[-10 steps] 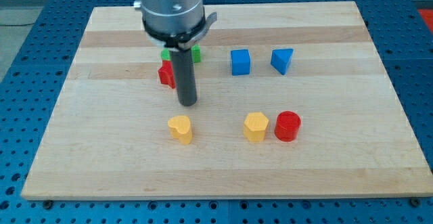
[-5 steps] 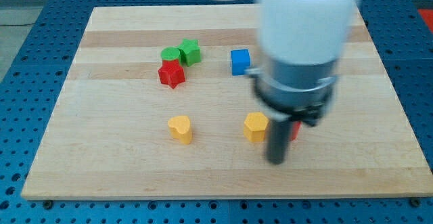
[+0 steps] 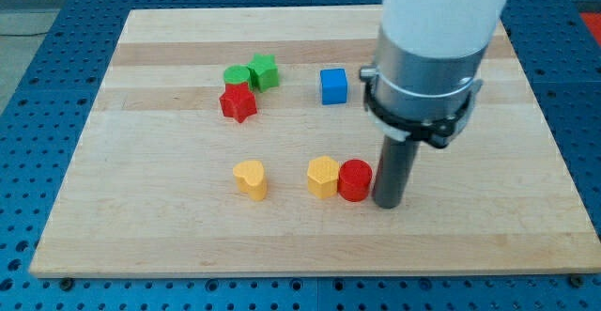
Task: Push the red circle into the green star
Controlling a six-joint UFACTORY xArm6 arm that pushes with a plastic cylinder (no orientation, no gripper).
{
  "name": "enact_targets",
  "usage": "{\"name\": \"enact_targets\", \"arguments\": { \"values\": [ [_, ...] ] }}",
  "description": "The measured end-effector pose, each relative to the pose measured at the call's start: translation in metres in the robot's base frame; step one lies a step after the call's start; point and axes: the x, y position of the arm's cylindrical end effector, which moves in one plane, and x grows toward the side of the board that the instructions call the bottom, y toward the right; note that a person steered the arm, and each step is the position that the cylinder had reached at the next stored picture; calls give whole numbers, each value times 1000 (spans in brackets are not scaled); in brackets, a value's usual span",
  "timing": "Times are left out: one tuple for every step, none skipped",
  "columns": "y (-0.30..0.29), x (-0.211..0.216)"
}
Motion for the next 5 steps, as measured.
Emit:
{"name": "enact_targets", "arguments": {
  "values": [
    [-37,0],
    [-43,-25],
    [-43,-59],
    [-34,-69],
    [4,-77]
  ]
}}
